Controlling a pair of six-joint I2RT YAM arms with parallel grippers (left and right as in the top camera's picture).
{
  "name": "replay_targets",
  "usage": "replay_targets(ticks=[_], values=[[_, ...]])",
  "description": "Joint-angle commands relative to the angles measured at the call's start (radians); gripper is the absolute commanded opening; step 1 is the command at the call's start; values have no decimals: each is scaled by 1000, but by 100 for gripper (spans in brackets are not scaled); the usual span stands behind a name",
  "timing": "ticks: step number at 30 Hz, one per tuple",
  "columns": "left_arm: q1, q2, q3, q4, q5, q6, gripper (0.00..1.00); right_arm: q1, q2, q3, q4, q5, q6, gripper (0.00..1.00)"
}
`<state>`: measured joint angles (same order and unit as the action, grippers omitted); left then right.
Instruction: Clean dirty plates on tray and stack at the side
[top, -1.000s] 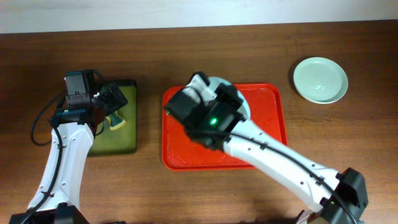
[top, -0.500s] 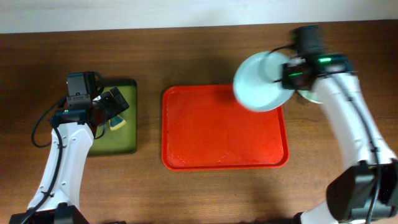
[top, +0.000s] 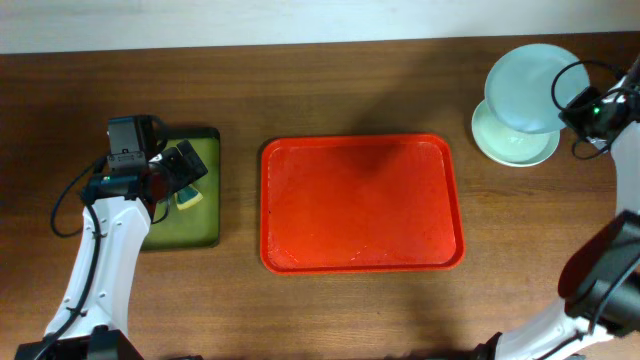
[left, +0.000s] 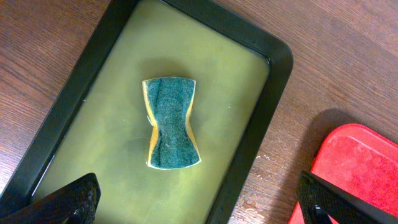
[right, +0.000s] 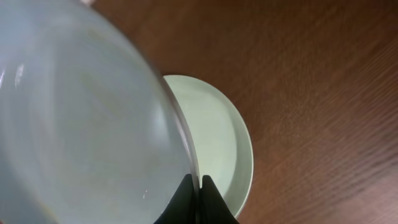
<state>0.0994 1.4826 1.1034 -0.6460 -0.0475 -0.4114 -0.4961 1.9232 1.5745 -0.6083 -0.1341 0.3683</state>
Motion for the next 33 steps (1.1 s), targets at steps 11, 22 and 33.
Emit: replay_targets(ticks=[11,22,33], values=[[2,0,6,0,11,2,99,-3,127,11,-6,90,41,55],[2,0,6,0,11,2,99,14,-206,11,-225,81,41,82],[2,0,6,0,11,2,99,113,-679,-109,-502,58,41,99]])
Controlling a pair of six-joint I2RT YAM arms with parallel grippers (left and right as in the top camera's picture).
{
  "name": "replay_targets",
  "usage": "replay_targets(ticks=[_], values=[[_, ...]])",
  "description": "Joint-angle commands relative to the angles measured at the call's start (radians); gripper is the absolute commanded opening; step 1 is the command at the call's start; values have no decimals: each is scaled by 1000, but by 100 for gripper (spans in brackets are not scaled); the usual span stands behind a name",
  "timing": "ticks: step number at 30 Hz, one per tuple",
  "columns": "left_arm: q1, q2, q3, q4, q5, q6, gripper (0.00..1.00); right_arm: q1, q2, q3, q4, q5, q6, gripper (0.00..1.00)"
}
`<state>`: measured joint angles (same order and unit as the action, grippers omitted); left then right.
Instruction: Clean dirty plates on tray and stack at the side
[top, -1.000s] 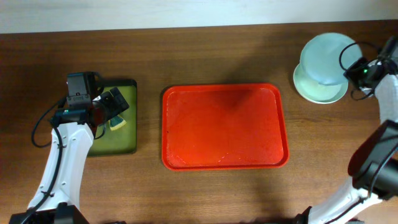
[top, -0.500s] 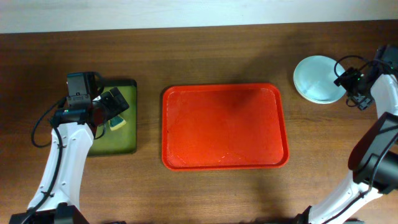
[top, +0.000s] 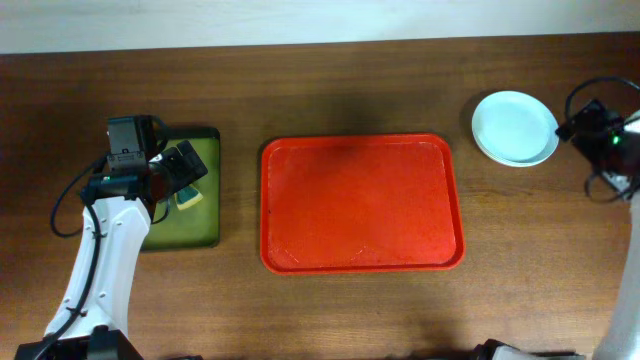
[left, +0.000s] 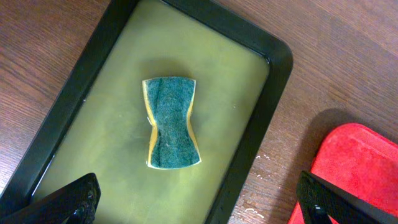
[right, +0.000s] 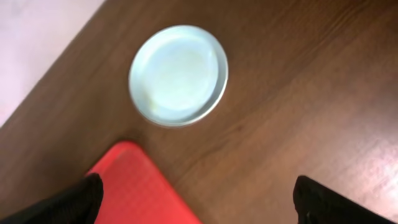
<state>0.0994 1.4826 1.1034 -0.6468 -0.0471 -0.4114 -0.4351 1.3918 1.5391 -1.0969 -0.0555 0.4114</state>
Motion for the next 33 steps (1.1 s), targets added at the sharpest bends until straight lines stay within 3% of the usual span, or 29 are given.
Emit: replay_targets(ticks=[1,8,26,29,33], values=[[2,0,6,2,10,2,99,72,-193,-107,-14,-20,-2,99],[2,0,6,1,10,2,99,214,-432,-323,-89,-53,-2,99],[2,0,6,2,10,2,99,220,-251,-342,-156,-11,-22,99],[2,0,6,2,10,2,99,230,-306,-357,-150,-13,-21,99],[2,0,6,1,10,2,99,330,-463,-402,-15,-10,-38,98]])
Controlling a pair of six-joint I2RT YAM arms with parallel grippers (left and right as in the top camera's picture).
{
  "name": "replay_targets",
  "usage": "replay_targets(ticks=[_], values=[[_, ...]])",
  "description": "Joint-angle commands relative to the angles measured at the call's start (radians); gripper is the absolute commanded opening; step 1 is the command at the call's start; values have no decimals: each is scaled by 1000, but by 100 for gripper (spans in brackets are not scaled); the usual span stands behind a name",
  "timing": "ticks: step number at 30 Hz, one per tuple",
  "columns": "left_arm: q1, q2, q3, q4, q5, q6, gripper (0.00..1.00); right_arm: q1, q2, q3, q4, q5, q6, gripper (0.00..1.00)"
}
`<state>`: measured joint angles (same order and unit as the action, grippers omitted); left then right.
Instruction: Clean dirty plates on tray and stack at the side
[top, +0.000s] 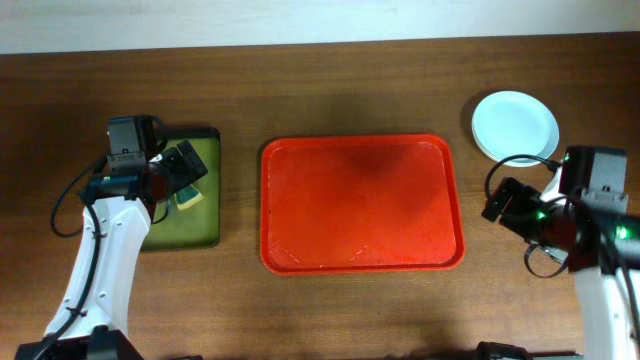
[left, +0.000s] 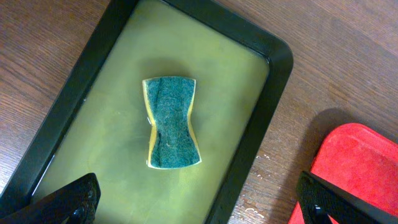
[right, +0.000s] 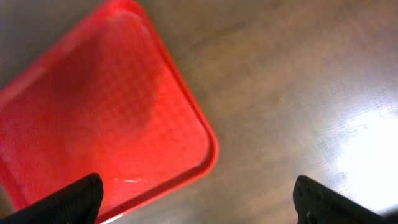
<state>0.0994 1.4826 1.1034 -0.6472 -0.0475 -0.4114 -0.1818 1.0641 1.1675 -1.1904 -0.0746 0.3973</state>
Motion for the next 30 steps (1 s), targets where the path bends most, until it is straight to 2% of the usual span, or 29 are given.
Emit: replay_targets(ticks=[1,5,8,14,25,30], values=[[2,0,6,2,11,2,99,106,-180,-47,112,12,-37,99],[2,0,6,2,11,2,99,235,-428,-171,238,13,-140,99],[2,0,6,2,11,2,99,242,-558,-251,242,20,-169,99],[2,0,6,2,11,2,99,241,-720,-424,368,17,-203,99],[2,0,6,2,11,2,99,299,-1028,-907,904,43,-203,99],[2,0,6,2,11,2,99,295,-1061,-1025,1031,103,-203,99]])
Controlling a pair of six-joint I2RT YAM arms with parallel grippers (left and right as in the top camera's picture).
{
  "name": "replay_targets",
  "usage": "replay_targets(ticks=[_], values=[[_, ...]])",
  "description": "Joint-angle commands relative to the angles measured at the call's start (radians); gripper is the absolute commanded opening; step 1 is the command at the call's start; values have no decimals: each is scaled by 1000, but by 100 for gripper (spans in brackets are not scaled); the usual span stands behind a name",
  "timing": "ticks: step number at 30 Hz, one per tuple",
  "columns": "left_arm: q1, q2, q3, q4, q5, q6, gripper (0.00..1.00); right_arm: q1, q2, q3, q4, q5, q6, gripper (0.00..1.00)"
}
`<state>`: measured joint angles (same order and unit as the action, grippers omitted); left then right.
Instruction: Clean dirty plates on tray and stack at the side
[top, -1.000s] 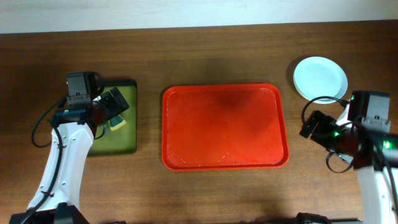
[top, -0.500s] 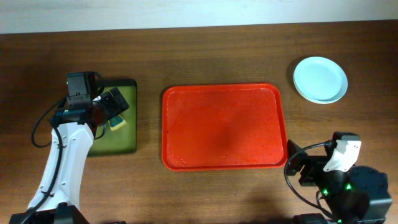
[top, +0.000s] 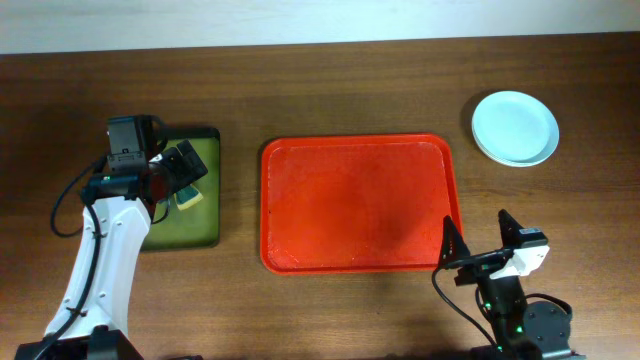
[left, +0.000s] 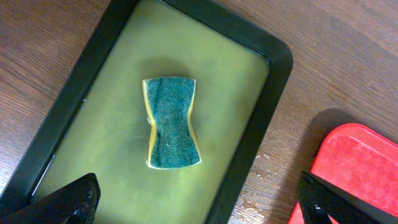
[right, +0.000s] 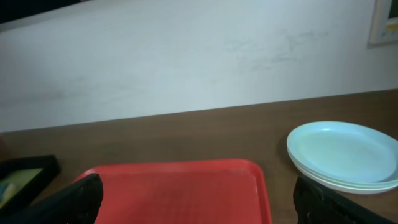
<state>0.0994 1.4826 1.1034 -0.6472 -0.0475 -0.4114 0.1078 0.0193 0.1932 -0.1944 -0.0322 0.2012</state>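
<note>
The red tray (top: 360, 205) lies bare in the middle of the table, also seen from the right wrist (right: 180, 190). Two pale plates (top: 515, 128) sit stacked at the back right, off the tray (right: 345, 152). My right gripper (top: 478, 238) stands open at the table's front edge, just off the tray's right front corner, holding nothing (right: 196, 208). My left gripper (left: 196, 208) hangs open above the black basin (left: 273, 93), over the green-and-yellow sponge (left: 171, 121) lying in it.
The black basin (top: 212, 190) of greenish liquid stands left of the tray. Water drops mark the wood between basin and tray (left: 264, 158). A pale wall (right: 186, 56) runs behind the table's far edge.
My right arm has gone from beside the tray's right edge to the table's front edge, its camera now looking level across tray and plates. The left arm and sponge have not moved.
My right gripper was shut on a pale blue plate above another plate at the back right. Then that plate lay on the stack and the gripper was open and away. Later it hung beside the tray, and now it is at the front. The left gripper stayed open over the sponge.
</note>
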Motion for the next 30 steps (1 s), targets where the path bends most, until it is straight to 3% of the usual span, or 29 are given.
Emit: replay_targets(ticks=[1,10,30], values=[[2,0,6,2,11,2,99,-5,-16,-69,55,71,-7,99],[2,0,6,2,11,2,99,-108,-16,-188,177,94,-7,99],[2,0,6,2,11,2,99,-109,-16,-188,117,90,-66,98]])
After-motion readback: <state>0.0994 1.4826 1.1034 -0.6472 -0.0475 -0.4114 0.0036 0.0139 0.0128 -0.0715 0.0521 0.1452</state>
